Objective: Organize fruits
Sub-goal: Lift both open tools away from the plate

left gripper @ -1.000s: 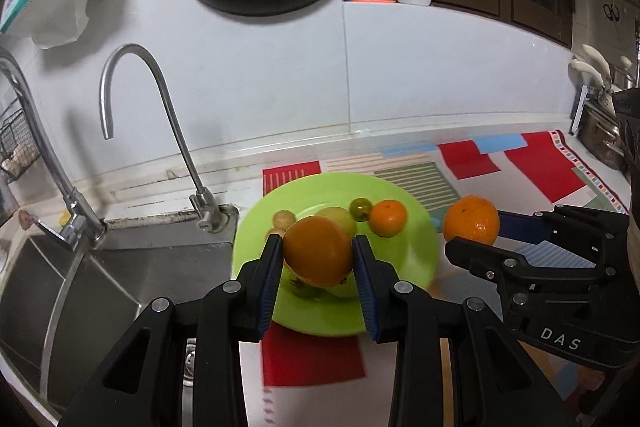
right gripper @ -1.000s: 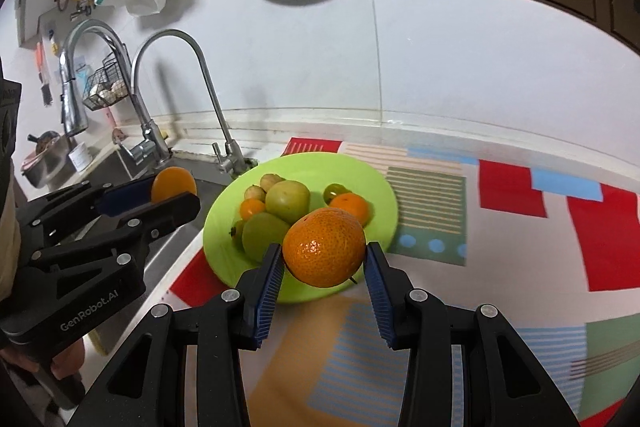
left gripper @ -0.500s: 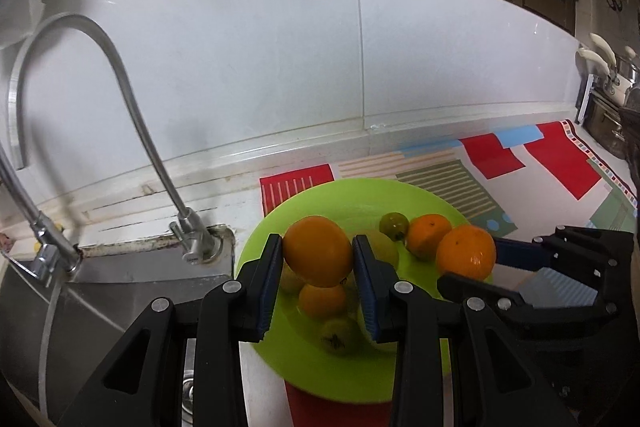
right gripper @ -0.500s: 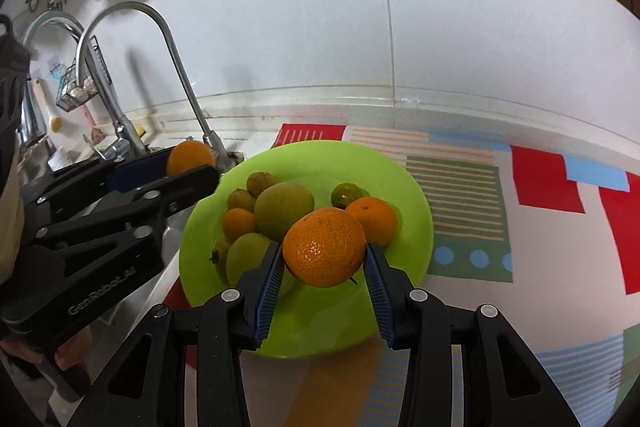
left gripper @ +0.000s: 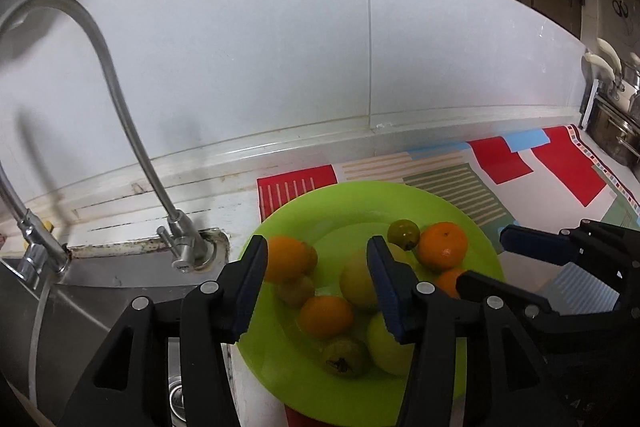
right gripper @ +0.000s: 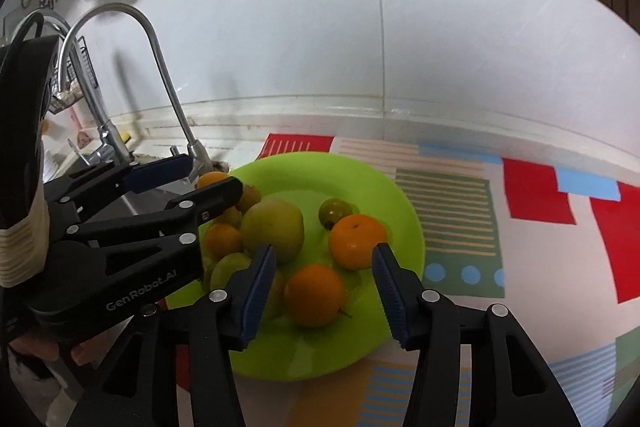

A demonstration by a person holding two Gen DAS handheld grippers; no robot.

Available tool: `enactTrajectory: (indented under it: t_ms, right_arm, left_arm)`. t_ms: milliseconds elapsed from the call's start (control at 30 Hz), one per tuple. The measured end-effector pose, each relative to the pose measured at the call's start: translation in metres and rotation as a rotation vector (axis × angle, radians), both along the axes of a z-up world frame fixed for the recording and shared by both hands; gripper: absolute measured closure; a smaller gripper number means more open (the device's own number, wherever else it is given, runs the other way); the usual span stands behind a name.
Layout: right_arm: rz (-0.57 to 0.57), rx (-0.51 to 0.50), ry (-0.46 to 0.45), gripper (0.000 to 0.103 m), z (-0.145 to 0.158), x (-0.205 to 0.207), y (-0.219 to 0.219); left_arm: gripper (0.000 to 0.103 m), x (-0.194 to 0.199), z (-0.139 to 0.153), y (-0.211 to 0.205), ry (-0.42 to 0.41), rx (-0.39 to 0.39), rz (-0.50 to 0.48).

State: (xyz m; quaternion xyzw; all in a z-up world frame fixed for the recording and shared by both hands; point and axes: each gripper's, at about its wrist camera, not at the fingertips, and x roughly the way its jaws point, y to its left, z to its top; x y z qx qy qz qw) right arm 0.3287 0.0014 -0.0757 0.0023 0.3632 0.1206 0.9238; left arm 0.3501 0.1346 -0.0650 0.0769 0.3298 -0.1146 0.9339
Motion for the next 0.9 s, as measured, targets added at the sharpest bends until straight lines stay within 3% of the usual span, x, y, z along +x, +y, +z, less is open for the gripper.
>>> enactTrajectory:
  t_ms: [167, 800, 900]
  right_arm:
    - [-0.03, -0.001, -0.017, 0.051, 0.009, -0.011, -0.009]
    - [-0.118, 0.01, -0.123, 0.029, 0.051, -0.086, -0.046]
    - [-0.123, 0.001, -0.144, 0.026, 0.058, -0.102, -0.051]
  left_arm:
    - [0.046, -0.02, 0.01, 0.003, -0.001, -0.008, 0.03]
    - [0.034, -0.111, 0.043, -0.009, -0.068, -0.007, 0.103]
    - [0.027, -0.128, 0.05, -0.013, -0.093, 0.001, 0.12]
